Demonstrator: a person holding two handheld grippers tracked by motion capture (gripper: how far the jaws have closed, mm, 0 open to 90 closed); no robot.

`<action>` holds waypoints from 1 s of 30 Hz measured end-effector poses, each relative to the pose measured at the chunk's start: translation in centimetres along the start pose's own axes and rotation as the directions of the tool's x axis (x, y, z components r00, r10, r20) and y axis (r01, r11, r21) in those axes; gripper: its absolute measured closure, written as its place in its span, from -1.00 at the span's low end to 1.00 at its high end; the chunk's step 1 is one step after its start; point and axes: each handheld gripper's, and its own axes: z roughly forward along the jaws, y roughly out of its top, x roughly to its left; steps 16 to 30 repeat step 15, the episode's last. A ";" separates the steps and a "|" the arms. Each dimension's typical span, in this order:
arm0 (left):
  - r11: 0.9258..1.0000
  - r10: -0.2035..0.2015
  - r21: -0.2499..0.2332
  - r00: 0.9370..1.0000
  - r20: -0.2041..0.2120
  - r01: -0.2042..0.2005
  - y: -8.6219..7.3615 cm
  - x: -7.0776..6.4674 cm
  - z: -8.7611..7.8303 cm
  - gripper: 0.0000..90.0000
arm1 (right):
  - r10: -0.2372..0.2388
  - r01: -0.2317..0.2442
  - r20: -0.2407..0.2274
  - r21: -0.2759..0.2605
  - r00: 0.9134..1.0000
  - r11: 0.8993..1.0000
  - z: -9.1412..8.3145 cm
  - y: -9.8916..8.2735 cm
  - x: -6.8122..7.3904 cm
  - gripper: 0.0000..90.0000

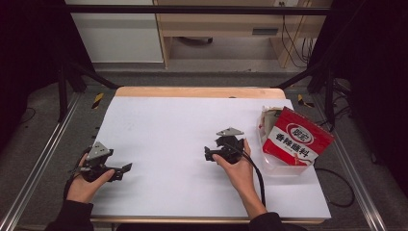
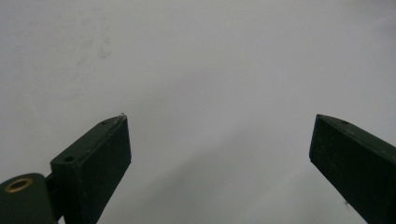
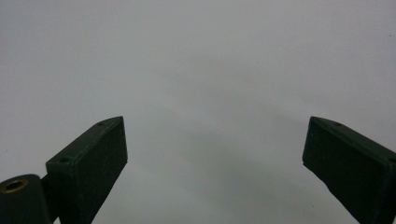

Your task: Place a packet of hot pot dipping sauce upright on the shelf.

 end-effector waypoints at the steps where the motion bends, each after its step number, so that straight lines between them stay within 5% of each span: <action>1: 1.000 0.000 0.000 1.000 0.000 0.000 0.0 0.0 0.0 -0.88 | -0.012 0.012 0.004 -0.005 1.000 1.000 0.2 -0.1 0.1 -0.84; 14: 1.000 0.006 0.000 1.000 0.010 -0.006 0.1 -0.3 0.3 -0.88 | -0.071 0.070 0.012 0.017 0.997 0.997 0.8 -1.5 1.1 -0.82; 30: 1.000 0.010 0.001 1.000 0.011 -0.010 0.2 -0.3 0.3 -0.87 | -0.072 0.072 0.012 0.014 0.997 0.997 0.7 -1.5 1.1 -0.82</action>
